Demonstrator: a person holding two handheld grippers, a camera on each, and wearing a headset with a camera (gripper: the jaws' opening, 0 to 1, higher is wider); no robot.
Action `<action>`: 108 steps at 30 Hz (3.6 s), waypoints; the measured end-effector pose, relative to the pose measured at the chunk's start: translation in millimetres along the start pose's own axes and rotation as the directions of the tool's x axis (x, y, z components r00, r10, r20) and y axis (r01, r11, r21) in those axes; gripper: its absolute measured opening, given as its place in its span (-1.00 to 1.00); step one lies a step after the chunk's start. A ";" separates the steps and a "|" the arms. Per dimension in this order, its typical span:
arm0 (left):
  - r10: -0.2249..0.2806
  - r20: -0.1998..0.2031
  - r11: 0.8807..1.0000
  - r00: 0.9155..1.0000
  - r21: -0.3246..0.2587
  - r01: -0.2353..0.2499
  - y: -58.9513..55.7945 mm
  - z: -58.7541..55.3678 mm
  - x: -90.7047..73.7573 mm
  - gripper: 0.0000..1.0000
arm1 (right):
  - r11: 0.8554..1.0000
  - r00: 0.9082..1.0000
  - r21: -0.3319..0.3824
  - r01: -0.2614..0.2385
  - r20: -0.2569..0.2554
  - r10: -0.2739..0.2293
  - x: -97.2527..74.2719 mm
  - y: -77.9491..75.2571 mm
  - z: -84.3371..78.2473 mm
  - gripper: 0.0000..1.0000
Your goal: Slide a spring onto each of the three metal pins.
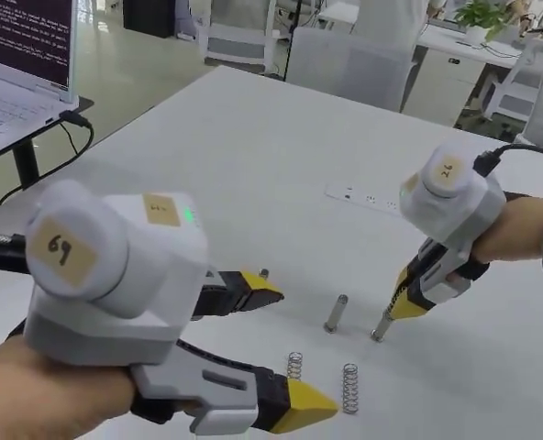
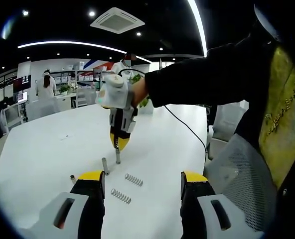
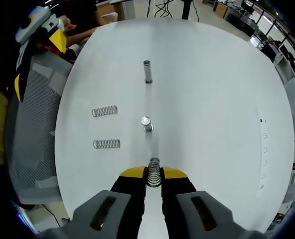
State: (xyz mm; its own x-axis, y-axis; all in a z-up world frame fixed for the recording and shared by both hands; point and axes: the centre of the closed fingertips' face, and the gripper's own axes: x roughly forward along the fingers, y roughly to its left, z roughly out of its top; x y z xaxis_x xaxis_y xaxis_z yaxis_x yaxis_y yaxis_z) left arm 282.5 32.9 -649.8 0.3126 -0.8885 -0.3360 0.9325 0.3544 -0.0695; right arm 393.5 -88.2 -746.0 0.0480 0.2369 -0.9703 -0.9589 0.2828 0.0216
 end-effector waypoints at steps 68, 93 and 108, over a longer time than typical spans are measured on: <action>0.000 -0.012 1.000 1.000 0.003 0.000 -0.8 -2.6 0.6 0.10 | 0.997 0.998 0.076 -0.008 0.060 0.004 17.8 9.3 -6.7 -0.51; 0.014 -0.079 1.000 0.997 0.020 -0.013 4.5 -15.3 6.2 0.03 | 0.990 0.962 0.071 0.118 0.237 -0.132 -54.0 36.7 8.2 -0.47; 0.012 -0.168 0.999 0.986 0.042 -0.006 13.6 -39.5 21.3 -0.03 | 0.984 0.927 0.064 0.165 0.332 -0.177 -77.0 74.0 16.4 -0.45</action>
State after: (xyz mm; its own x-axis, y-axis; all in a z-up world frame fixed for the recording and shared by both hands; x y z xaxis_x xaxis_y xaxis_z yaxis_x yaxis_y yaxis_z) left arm 294.7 30.2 -695.1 0.2894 -0.8223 -0.4899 0.9375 0.3469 -0.0285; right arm 323.3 -70.3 -665.7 0.3067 0.4778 -0.8232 -0.9180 0.3770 -0.1233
